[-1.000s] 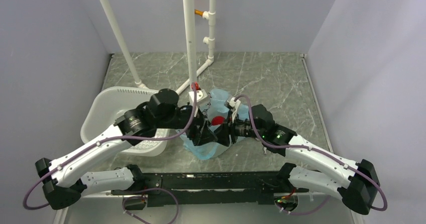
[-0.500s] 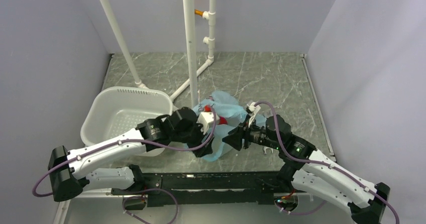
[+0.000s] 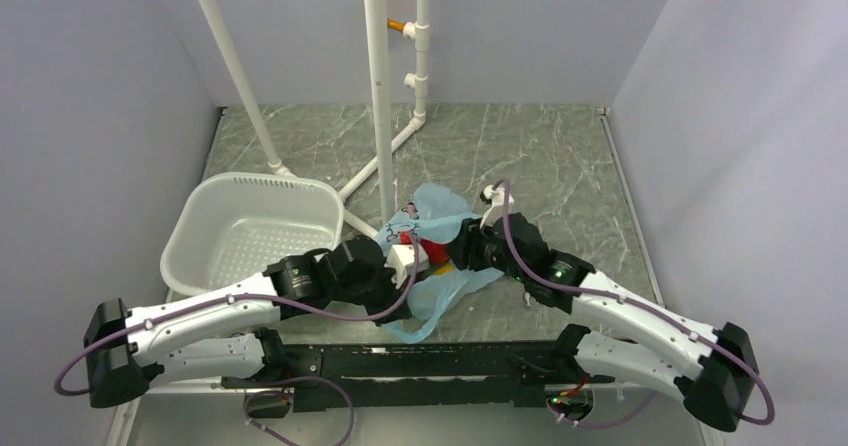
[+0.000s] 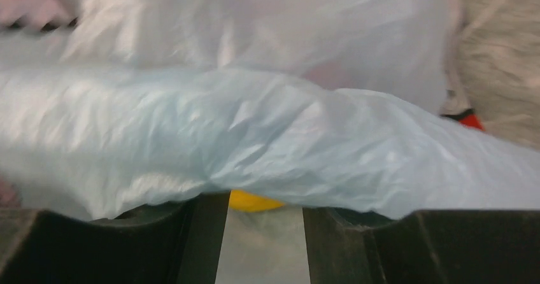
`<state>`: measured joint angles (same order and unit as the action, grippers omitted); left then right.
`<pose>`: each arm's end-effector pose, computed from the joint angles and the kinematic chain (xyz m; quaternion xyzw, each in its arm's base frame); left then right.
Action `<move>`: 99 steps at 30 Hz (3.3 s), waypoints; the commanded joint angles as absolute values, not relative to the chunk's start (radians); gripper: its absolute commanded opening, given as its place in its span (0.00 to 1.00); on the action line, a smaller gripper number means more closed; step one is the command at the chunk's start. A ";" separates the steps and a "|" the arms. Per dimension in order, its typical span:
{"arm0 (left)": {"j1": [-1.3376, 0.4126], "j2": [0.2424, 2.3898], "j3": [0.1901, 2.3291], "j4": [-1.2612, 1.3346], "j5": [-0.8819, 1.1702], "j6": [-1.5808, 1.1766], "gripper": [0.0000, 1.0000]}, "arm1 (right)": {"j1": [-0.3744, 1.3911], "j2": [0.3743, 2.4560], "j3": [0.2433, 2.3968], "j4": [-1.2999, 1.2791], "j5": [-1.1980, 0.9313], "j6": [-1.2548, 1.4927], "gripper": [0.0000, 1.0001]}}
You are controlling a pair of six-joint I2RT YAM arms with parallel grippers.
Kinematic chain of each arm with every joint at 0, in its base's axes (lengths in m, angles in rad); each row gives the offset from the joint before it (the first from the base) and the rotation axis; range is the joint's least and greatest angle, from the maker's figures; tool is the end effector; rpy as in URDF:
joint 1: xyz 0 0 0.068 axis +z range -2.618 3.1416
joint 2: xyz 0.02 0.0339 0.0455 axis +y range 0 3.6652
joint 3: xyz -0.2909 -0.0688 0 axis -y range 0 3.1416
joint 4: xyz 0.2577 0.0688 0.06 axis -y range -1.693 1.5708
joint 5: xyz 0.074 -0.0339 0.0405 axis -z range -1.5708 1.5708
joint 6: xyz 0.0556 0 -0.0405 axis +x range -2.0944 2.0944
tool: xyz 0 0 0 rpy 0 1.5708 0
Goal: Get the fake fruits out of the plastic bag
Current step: Adjust the plastic bag at the center of the board, then take out the fake fruit from the plastic bag.
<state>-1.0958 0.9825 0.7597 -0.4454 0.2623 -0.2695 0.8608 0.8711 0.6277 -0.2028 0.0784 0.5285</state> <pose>0.0893 -0.2053 0.2780 0.4104 0.7942 -0.3641 0.2613 0.1428 0.1594 0.2763 -0.1192 0.8372 0.3155 0.4305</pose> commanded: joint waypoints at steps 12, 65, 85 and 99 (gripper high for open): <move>-1.181 1.017 0.702 -0.524 0.179 -0.263 0.21 | 0.591 1.030 0.772 -0.090 0.178 0.548 0.49; -1.081 1.023 0.722 -0.253 0.128 -0.364 0.65 | 1.115 0.960 0.404 0.097 0.161 0.865 0.51; -1.083 0.929 0.532 -0.422 -0.223 -0.660 0.63 | 1.161 1.015 0.360 0.152 0.188 0.851 0.39; -1.112 0.940 0.724 -0.224 -0.019 -0.533 0.82 | 1.147 0.807 0.310 -0.021 0.410 0.958 0.41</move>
<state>-1.1080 0.8906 0.6552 -0.3107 -0.0769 -0.5606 1.1484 0.8356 0.3428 -0.0177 0.3595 0.9096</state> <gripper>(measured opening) 0.811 0.449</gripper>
